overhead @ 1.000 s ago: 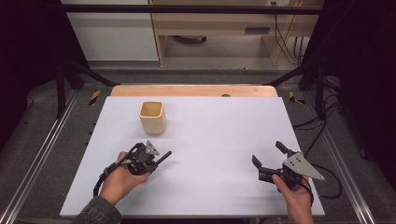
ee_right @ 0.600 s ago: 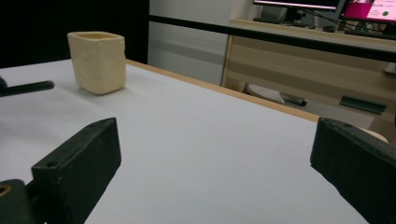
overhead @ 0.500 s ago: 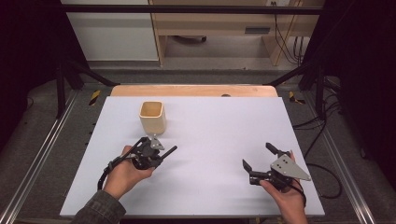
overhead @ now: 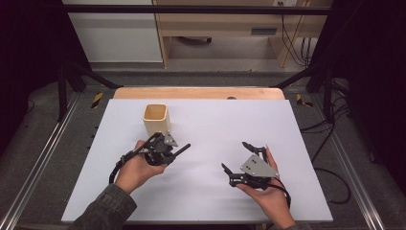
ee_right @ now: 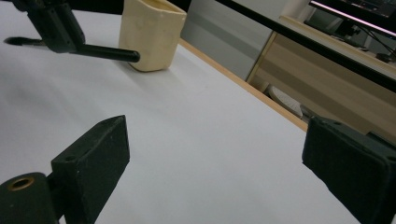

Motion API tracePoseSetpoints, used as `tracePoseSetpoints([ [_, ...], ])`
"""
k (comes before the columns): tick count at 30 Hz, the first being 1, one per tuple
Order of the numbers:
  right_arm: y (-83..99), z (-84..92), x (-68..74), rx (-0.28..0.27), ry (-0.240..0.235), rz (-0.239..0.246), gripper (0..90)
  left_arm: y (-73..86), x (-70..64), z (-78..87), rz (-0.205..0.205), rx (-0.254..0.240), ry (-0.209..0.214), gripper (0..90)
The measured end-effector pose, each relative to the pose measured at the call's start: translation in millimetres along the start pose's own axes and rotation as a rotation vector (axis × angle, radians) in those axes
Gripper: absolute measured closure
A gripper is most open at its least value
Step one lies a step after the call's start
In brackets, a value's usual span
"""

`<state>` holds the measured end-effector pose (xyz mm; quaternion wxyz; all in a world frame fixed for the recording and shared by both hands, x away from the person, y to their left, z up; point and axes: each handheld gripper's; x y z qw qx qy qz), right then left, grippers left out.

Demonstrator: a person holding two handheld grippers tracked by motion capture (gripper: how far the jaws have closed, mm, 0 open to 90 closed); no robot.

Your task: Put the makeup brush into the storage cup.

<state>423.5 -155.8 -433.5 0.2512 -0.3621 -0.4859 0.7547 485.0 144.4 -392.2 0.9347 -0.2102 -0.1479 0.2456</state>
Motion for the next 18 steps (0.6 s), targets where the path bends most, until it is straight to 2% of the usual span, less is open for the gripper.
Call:
tracePoseSetpoints([
  [6, -11.2, -16.9, 8.0, 0.006, -0.045, 0.043, 7.9, -13.8, 0.1, 8.0, -0.028, 0.009, -0.001, 78.3],
  [11, -8.4, -19.5, 15.8, -0.005, -0.044, 0.058, 8.7, -20.4, 0.0, 11.8, -0.057, 0.023, 0.009, 78.3],
  [16, -8.4, -16.0, 19.3, -0.004, -0.029, 0.087, 9.0, -26.1, -3.5, 9.6, -0.066, 0.025, 0.022, 78.2],
  [17, -7.5, -15.9, 21.1, 0.005, -0.020, 0.118, 9.3, -27.4, -4.6, 8.6, -0.073, 0.030, 0.025, 78.2],
  [18, -7.5, -15.9, 21.1, 0.005, -0.020, 0.118, 9.3, -28.7, -5.8, 7.4, -0.077, 0.032, 0.029, 78.2],
])
Point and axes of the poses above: each handheld gripper's, and its own axes: z roughly backward along the jaws, y roughly out of its underside, x roughly to its left, and after that the axes turned 3 degrees about -z, right-handed
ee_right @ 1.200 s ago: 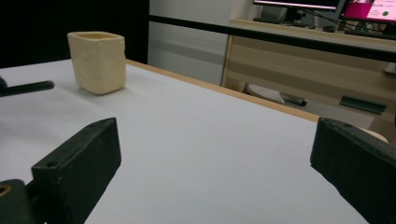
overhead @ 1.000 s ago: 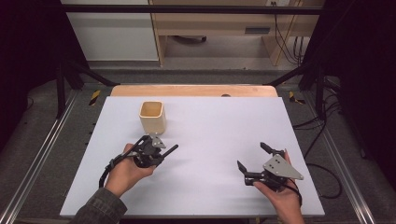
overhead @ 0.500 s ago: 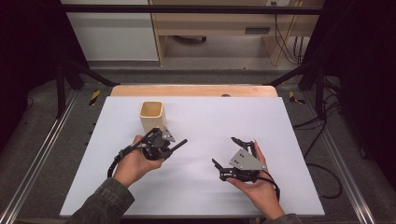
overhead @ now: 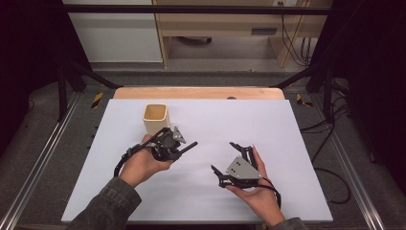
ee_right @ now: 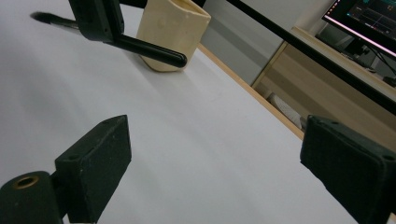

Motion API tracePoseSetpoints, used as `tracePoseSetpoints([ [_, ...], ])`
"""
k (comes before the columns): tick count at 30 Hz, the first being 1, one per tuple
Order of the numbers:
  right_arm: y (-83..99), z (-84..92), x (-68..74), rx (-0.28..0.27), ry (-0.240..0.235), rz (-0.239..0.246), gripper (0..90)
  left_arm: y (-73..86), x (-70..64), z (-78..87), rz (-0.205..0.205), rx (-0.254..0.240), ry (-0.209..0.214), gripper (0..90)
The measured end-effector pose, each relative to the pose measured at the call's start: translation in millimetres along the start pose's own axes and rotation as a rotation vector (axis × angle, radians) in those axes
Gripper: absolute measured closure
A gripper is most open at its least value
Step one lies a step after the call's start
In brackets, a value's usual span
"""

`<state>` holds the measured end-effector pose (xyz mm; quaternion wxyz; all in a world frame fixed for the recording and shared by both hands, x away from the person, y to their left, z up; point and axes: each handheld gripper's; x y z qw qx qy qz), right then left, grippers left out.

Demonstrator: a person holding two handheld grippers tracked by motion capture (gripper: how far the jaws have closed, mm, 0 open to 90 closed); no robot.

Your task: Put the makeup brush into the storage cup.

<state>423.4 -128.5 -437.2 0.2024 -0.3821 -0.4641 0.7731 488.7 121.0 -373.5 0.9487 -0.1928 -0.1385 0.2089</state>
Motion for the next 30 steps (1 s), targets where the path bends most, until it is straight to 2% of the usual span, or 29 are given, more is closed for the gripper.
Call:
tracePoseSetpoints([
  [3, 1.4, -1.1, 2.5, 0.015, 0.013, 0.044, 10.7, -4.8, -4.3, -4.0, -0.020, 0.005, 0.013, 78.3],
  [8, 3.0, -3.4, 5.7, 0.031, 0.009, 0.078, 11.0, -9.4, -8.4, -9.0, -0.039, 0.016, 0.025, 78.3],
  [17, 3.5, -5.0, 8.7, 0.039, 0.007, 0.103, 12.9, -14.0, -14.2, -14.5, -0.068, 0.029, 0.036, 78.2],
  [21, 3.1, -7.0, 12.9, 0.045, -0.001, 0.143, 14.1, -15.9, -16.6, -16.0, -0.077, 0.032, 0.041, 78.2],
  [30, 3.1, -10.2, 18.8, 0.058, -0.011, 0.183, 15.9, -17.0, -19.4, -18.3, -0.090, 0.032, 0.048, 78.3],
])
Point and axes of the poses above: each handheld gripper's, and its own axes: z roughly backward along the jaws, y roughly out of its underside, x roughly to its left, and after that the axes turned 3 degrees about -z, right-handed
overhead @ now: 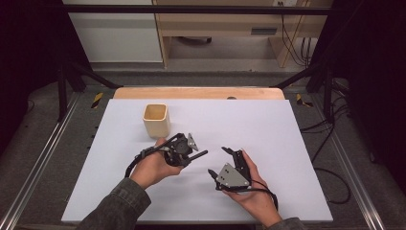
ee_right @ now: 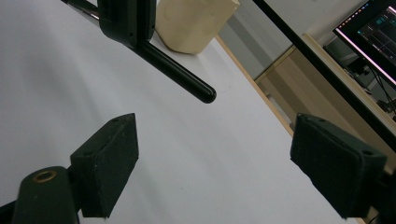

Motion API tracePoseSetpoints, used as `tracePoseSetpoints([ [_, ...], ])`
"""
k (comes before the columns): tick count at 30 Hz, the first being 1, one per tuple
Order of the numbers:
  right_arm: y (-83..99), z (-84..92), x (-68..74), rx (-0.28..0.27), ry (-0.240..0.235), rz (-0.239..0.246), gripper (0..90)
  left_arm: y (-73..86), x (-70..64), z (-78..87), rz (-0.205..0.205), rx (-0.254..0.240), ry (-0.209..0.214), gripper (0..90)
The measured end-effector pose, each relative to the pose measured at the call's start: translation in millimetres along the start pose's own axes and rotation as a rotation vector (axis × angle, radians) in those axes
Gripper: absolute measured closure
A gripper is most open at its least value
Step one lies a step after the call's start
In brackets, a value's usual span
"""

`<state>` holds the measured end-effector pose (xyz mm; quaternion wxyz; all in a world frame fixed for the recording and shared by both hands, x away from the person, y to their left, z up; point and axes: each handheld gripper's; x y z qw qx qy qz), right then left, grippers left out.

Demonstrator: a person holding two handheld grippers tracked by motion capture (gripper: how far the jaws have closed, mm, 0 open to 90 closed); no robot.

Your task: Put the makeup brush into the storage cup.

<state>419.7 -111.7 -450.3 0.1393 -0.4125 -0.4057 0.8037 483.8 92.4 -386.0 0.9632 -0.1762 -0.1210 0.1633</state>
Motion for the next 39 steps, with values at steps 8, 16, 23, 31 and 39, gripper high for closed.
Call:
tracePoseSetpoints([
  [8, -1.4, -3.2, 4.8, 0.007, -0.012, 0.031, 17.0, -3.1, -2.2, -0.9, -0.012, 0.007, 0.007, 78.2],
  [16, -1.5, -4.1, 6.1, 0.009, -0.019, 0.036, 17.0, -4.6, -4.6, -1.6, -0.021, 0.008, 0.013, 78.2],
  [23, -3.1, -5.9, 10.0, 0.014, -0.024, 0.060, 17.8, -7.8, -6.8, -2.0, -0.036, 0.020, 0.019, 78.2],
  [31, -5.1, -8.4, 13.7, 0.022, -0.026, 0.109, 20.8, -14.9, -8.7, 1.0, -0.063, 0.030, 0.018, 78.2],
  [39, -8.2, -9.8, 17.3, 0.032, -0.005, 0.182, 26.3, -20.5, -12.7, 0.5, -0.089, 0.049, 0.030, 78.2],
])
Point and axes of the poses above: each handheld gripper's, and its own axes: z roughly backward along the jaws, y roughly out of its underside, x roughly to its left, and after that the axes turned 3 degrees about -z, right-handed
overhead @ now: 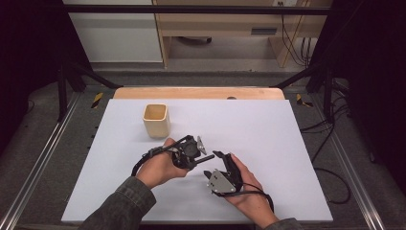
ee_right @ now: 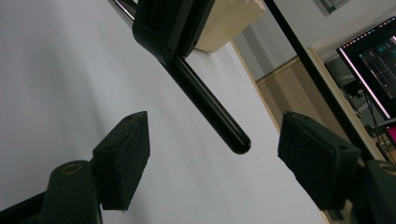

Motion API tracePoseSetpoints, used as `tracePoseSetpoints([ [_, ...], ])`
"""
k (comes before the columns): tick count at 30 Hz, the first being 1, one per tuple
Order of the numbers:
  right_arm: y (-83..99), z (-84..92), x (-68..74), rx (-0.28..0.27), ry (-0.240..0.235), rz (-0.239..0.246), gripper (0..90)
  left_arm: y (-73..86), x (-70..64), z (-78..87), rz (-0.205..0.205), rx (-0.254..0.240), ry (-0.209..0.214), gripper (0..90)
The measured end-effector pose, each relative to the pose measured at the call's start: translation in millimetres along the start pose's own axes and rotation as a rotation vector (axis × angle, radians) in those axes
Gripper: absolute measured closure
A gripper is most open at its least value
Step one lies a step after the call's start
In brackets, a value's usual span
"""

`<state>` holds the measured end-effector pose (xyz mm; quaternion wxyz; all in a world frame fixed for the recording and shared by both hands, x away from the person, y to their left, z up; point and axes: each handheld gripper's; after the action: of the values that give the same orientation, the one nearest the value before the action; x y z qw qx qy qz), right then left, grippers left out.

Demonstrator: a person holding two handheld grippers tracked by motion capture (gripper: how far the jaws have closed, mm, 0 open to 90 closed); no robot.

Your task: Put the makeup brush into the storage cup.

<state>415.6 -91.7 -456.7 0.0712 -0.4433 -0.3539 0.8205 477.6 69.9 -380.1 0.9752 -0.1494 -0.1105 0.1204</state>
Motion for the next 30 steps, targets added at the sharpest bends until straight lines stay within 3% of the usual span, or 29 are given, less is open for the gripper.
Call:
tracePoseSetpoints([
  [3, -0.8, -0.7, 2.5, 0.006, -0.003, 0.039, 29.8, -1.8, -1.4, -0.9, -0.005, 0.000, 0.003, 78.2],
  [11, -1.7, -1.1, 4.3, 0.012, 0.008, 0.079, 36.2, -6.7, -3.9, 0.9, -0.020, -0.001, 0.007, 78.2],
  [15, -1.8, -1.4, 4.7, 0.012, 0.015, 0.085, 38.2, -7.8, -6.3, 0.7, -0.010, -0.005, 0.014, 78.2],
  [18, -2.1, -1.7, 5.5, 0.011, 0.015, 0.096, 40.9, -9.6, -6.8, 1.0, -0.036, 0.014, 0.017, 78.2],
  [30, -0.7, -2.9, 6.2, 0.019, -0.002, 0.131, 49.7, -11.9, -10.0, 0.6, -0.050, 0.016, 0.027, 78.2],
])
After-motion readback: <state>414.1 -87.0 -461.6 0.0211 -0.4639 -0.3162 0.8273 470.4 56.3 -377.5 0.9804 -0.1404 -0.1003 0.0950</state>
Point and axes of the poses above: each handheld gripper's, and its own axes: z roughly backward along the jaws, y roughly out of its underside, x roughly to its left, and after that the axes turned 3 degrees about -z, right-handed
